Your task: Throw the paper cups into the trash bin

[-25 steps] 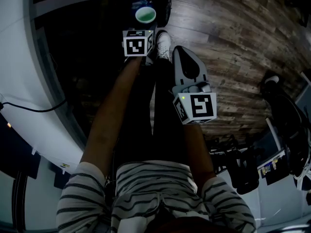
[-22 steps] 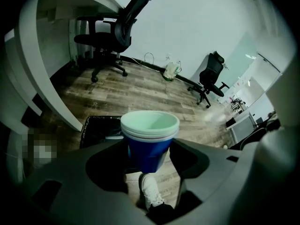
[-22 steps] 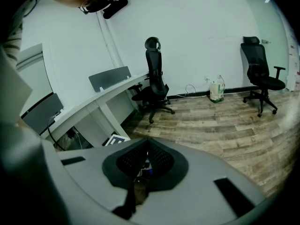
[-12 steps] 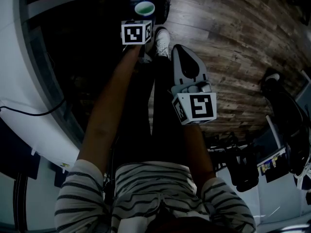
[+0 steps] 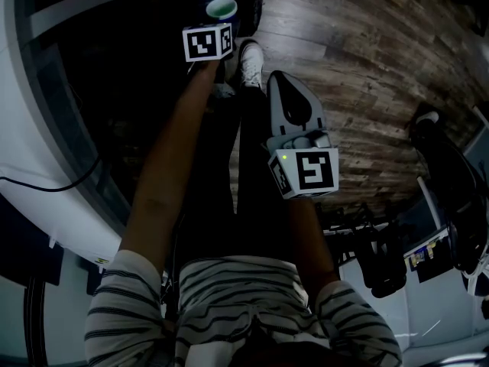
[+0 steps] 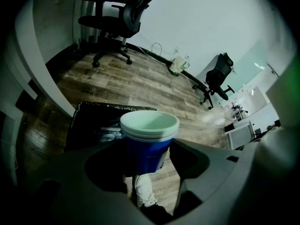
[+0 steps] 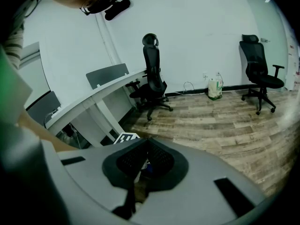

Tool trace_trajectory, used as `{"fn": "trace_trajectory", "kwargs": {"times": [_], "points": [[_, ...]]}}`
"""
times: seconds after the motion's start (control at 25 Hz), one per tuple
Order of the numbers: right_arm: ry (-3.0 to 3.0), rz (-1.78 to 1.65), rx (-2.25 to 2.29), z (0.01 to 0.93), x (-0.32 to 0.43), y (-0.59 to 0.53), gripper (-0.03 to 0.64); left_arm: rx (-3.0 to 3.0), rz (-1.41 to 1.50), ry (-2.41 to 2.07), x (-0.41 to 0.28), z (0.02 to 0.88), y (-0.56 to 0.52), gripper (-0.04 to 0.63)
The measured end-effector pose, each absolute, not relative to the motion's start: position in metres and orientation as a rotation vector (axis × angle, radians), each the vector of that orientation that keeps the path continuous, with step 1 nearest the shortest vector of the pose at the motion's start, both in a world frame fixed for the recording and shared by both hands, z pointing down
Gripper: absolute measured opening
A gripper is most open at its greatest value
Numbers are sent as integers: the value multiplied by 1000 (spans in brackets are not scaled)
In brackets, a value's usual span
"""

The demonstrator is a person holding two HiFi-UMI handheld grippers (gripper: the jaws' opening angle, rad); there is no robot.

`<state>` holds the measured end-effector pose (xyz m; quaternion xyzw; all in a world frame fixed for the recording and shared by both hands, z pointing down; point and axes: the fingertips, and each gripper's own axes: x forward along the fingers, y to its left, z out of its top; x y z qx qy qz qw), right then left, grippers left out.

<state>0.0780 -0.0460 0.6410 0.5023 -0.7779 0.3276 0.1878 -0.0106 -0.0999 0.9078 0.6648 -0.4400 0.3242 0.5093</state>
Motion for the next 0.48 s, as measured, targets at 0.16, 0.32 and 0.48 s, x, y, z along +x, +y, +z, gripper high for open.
{"fn": "trace_trajectory", "kwargs": {"times": [0.16,0.32,0.48], "points": [[-2187,929,1411,640,78,-45,17,1575,770,-1061,-12,910,-99,285],[-2188,934,1406,638,76,-45,17,1576,774,-1065,-13,910,-100,285],[-2185,936,1406,635,77,-45,17,1565,768,-1066,-13,910,-103,285]]}}
